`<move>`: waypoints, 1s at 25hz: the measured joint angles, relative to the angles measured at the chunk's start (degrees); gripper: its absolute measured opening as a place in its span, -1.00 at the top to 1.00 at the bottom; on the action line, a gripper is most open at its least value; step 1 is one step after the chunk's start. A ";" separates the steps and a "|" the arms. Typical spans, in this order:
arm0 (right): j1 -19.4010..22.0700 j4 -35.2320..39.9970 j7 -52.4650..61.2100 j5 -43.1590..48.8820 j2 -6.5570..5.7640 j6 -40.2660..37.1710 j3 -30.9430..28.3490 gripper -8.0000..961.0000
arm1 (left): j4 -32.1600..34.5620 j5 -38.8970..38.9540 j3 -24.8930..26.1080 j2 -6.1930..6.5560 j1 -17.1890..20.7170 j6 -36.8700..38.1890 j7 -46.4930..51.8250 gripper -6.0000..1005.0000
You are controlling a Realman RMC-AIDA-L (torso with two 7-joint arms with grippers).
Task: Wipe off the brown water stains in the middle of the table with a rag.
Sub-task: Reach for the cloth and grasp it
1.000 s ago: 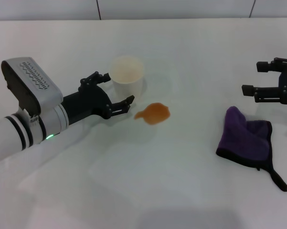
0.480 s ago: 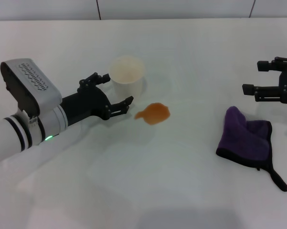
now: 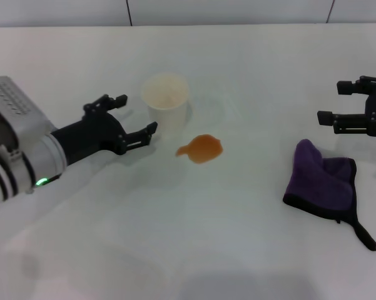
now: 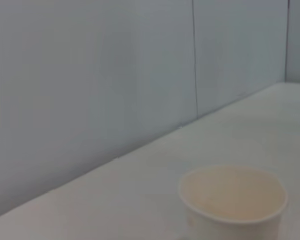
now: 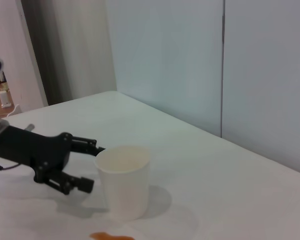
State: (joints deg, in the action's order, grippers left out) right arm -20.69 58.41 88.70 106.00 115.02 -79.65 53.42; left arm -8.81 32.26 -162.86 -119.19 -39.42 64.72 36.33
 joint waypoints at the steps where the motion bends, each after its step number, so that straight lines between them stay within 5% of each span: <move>1: -0.03 -0.05 0.00 0.00 0.00 0.02 0.01 -0.72 | 0.00 0.00 0.00 0.00 0.00 0.00 0.00 -0.77; 16: -0.28 0.11 0.22 -0.08 0.12 -0.02 0.45 -0.72 | -10.55 4.35 0.00 0.03 4.18 25.35 4.20 -0.77; 25: -0.84 0.13 0.24 -0.21 0.11 0.20 0.72 -0.72 | -22.72 -4.69 -0.09 -0.01 -3.26 29.07 15.15 -0.77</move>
State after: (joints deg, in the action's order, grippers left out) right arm -21.54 58.53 88.95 105.79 115.13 -79.45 54.14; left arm -31.53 27.57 -162.95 -119.20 -42.67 93.79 51.47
